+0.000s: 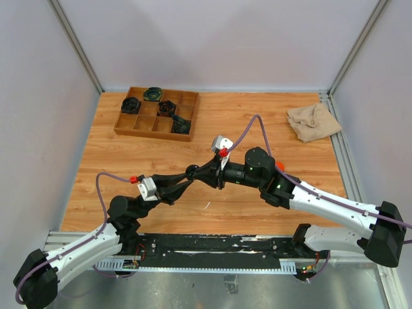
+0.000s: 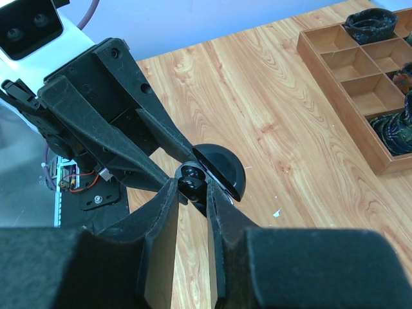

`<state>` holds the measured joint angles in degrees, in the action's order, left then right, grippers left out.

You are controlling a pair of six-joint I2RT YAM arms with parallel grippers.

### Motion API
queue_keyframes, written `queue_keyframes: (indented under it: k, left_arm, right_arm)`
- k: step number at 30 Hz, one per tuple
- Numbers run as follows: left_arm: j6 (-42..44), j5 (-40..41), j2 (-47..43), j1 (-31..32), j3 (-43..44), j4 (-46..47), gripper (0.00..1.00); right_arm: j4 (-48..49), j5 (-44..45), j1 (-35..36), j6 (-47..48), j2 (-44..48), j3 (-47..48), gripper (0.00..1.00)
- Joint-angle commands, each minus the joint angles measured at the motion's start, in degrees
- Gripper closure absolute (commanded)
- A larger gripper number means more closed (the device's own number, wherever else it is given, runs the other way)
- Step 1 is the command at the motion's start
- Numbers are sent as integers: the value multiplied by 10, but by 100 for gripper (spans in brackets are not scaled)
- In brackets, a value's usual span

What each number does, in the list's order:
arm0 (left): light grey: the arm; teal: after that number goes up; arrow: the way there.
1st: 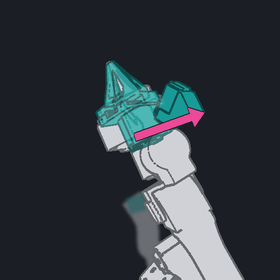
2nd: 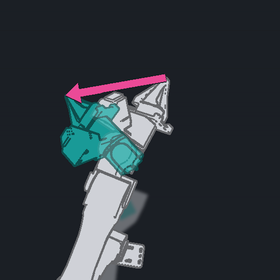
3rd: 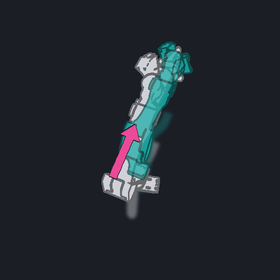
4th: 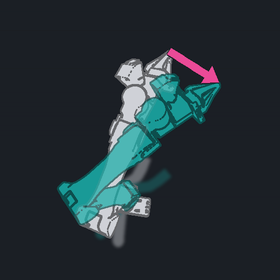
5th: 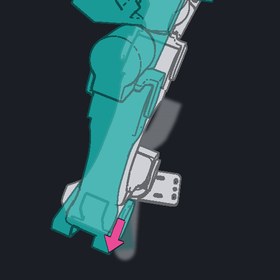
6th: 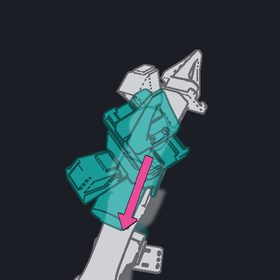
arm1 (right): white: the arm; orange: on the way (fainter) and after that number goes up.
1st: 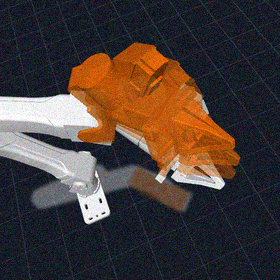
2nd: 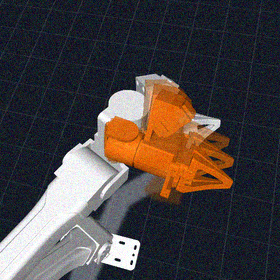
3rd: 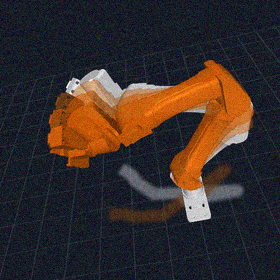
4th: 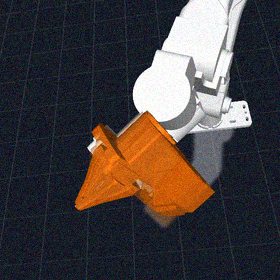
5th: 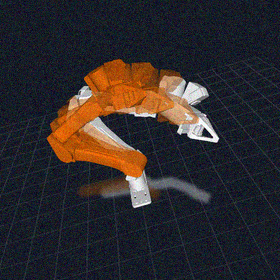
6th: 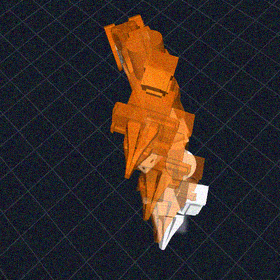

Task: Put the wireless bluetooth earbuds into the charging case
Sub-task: Place the earbud in the charging case.

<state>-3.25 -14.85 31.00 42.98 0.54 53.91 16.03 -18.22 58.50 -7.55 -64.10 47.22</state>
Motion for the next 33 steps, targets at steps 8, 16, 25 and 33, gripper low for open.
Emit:
queue_keyframes:
  k: [8,16,25,33]
  left_arm:
    - [-1,10,-7,3,-14,27,100]
    - [-2,12,-6,3,-13,26,100]
    - [-3,29,-2,3,-11,19,100]
    - [-4,36,0,3,-9,16,100]
  right_arm:
    - [15,-3,7,-1,0,-10,78]
    - [6,-4,7,4,-3,-4,64]
    - [-21,21,7,30,26,2,45]
    - [-30,51,7,49,46,-1,30]
